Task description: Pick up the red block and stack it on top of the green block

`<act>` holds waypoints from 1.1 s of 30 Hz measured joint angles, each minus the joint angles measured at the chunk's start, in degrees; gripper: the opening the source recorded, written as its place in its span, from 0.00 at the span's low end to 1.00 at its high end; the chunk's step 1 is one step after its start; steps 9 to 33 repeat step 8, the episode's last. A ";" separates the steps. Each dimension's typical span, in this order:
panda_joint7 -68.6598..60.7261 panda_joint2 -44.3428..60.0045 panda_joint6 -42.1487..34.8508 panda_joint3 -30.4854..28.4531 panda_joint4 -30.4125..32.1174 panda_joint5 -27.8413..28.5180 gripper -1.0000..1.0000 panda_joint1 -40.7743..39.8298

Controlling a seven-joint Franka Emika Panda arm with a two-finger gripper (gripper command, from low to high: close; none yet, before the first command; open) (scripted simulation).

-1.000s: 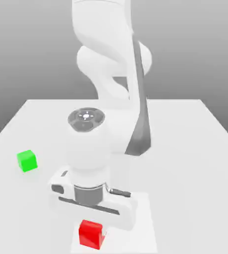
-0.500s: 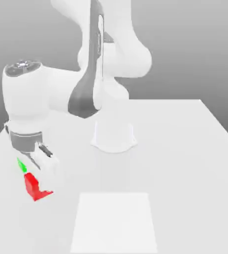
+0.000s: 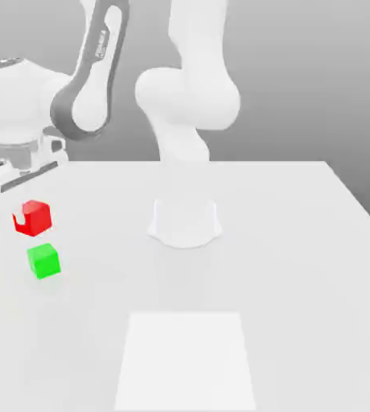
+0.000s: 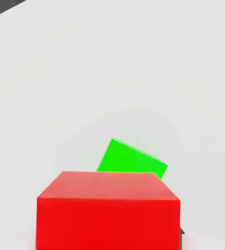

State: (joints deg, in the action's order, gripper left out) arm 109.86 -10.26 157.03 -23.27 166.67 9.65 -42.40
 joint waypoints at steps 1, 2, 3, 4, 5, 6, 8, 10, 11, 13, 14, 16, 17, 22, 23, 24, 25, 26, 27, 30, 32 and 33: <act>-0.80 1.84 1.80 -0.38 0.00 -1.34 0.00 0.58; -1.73 3.79 3.67 -1.02 -0.02 -2.80 0.00 1.53; -3.18 5.84 5.59 -1.05 -0.04 -4.93 0.00 2.07; -4.90 7.95 7.55 -1.15 -0.07 -7.46 0.00 3.18; -7.06 10.10 9.47 -0.70 -0.12 -10.58 0.00 3.22; -8.58 11.53 10.72 0.13 -0.16 -12.77 1.00 2.99; -8.58 11.53 10.73 0.13 -0.16 -12.77 1.00 3.26; -8.58 11.53 10.73 0.13 -0.16 -12.77 1.00 3.26; -8.58 11.53 10.73 0.13 -0.16 -12.77 1.00 3.26; -8.58 11.53 10.73 0.13 -0.16 -12.77 1.00 3.26; -8.58 11.53 10.73 0.13 -0.16 -12.77 1.00 3.26; -8.58 11.53 10.73 0.13 -0.16 -12.77 1.00 3.26; -8.58 11.53 10.73 0.13 -0.16 -12.77 1.00 3.26; -8.58 11.53 10.73 0.13 -0.16 -12.77 1.00 3.26; -8.58 11.53 10.73 0.13 -0.16 -12.77 1.00 3.26; -8.58 11.53 10.73 0.13 -0.16 -12.77 1.00 3.26; -8.58 11.53 10.73 0.13 -0.16 -12.77 1.00 3.26; -8.58 11.53 10.73 0.13 -0.16 -12.77 1.00 3.26; -8.58 11.53 10.73 0.13 -0.16 -12.77 1.00 3.26; -8.58 11.53 10.73 0.13 -0.16 -12.77 1.00 3.26; -8.58 11.53 10.73 0.13 -0.16 -12.77 1.00 3.26; -8.58 11.53 10.73 0.13 -0.16 -12.77 1.00 3.26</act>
